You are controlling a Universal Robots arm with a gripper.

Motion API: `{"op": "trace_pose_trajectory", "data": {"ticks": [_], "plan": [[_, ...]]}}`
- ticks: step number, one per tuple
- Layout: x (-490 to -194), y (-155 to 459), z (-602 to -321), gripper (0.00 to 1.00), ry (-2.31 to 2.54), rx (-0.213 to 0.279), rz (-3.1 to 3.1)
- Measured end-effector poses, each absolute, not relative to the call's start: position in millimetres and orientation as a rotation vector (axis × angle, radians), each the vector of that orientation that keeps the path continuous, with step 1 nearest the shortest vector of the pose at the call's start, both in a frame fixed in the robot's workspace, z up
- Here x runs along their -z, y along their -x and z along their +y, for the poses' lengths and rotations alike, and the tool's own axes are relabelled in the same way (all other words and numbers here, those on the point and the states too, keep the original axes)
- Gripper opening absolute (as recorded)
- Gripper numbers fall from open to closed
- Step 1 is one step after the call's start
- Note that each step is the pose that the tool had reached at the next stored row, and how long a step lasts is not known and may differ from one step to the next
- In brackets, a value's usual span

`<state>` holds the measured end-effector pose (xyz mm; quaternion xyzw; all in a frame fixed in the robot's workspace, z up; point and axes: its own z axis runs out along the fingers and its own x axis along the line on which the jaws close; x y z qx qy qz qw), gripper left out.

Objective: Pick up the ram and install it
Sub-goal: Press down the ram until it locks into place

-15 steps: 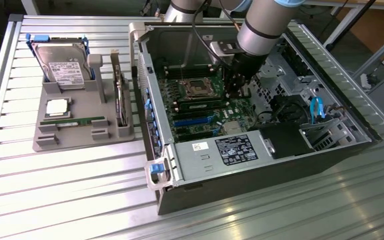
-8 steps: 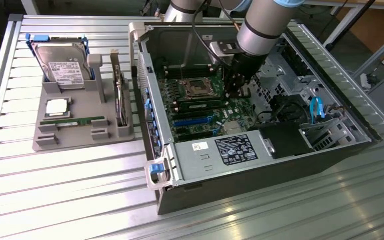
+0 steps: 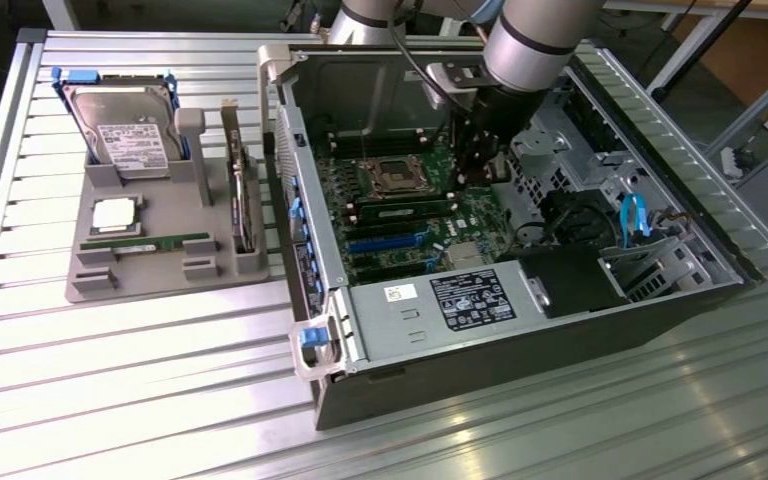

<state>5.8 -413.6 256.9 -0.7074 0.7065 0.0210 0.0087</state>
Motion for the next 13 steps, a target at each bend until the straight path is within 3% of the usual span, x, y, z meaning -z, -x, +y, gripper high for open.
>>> {"op": "trace_pose_trajectory", "data": {"ticks": [13], "plan": [[-256, 62, -414, 0.09, 2.21, -0.065, 2.207]]}}
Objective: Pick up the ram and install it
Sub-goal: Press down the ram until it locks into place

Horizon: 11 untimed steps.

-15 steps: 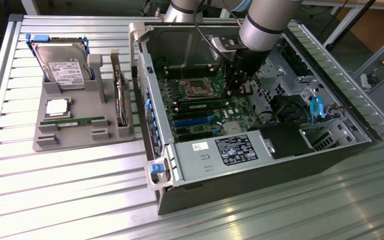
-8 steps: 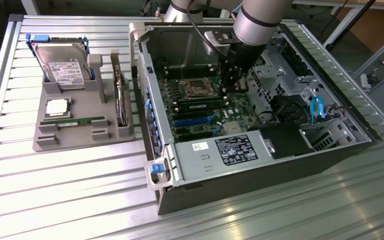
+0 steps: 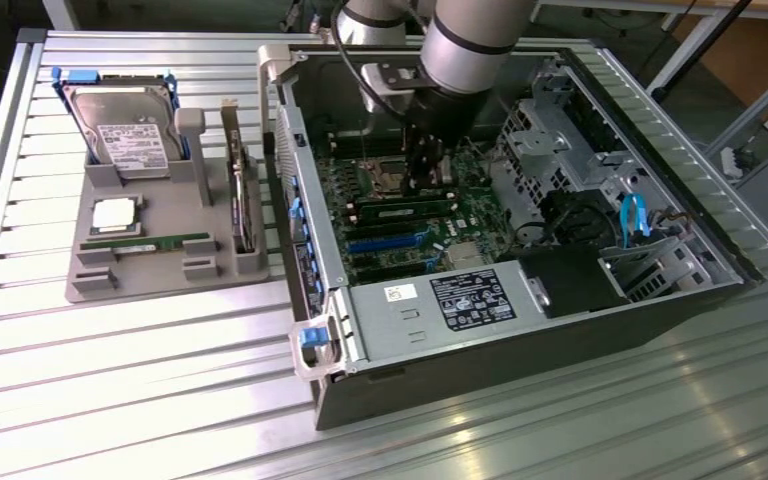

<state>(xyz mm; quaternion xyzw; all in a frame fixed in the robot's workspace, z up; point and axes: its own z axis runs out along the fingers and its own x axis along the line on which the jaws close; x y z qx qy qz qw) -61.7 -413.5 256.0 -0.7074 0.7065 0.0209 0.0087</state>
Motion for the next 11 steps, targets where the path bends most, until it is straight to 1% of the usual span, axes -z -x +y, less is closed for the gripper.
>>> {"op": "trace_pose_trajectory", "data": {"ticks": [4, 8, 11], "plan": [[-255.5, 75.9, -413.6, 0.09, 2.21, -0.065, 2.207], [-255.5, 77.9, -413.6, 0.09, 2.21, -0.065, 2.208], [-248.6, 78.0, -414.2, 0.09, 2.21, -0.065, 2.208]]}}
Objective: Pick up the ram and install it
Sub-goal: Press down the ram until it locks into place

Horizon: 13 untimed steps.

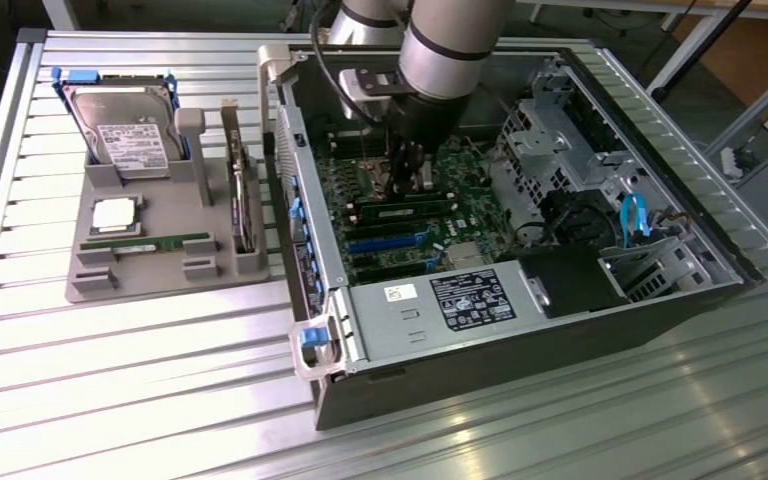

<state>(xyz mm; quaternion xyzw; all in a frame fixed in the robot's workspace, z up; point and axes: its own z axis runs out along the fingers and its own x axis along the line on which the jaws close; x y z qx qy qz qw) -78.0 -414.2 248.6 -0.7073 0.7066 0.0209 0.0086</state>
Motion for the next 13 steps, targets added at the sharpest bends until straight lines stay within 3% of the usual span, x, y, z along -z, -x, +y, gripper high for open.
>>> {"op": "trace_pose_trajectory", "data": {"ticks": [13], "plan": [[-233.9, 77.9, -416.5, 0.09, 2.209, -0.067, 2.206]]}}
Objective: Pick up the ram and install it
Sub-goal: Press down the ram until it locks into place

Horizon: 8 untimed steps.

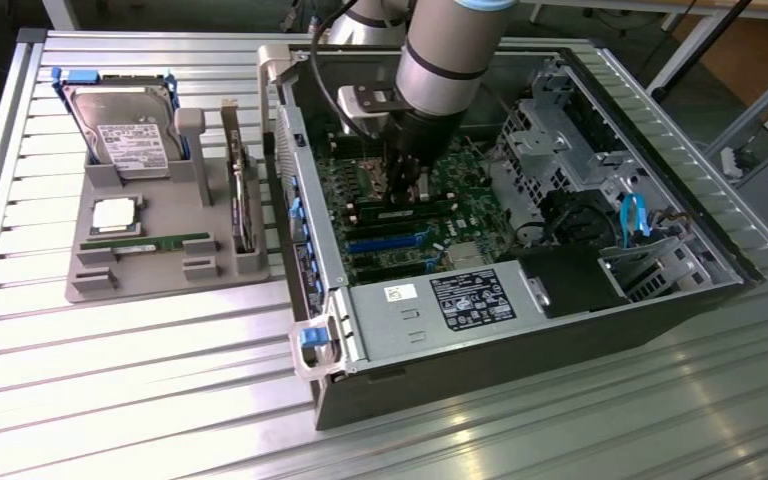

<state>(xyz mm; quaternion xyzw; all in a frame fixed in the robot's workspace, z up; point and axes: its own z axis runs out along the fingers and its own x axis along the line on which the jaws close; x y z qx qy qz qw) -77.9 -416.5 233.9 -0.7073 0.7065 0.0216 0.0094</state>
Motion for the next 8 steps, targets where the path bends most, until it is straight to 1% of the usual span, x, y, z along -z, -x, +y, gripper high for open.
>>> {"op": "trace_pose_trajectory", "data": {"ticks": [8], "plan": [[-232.1, 77.9, -417.6, 0.09, 2.207, -0.071, 2.204]]}}
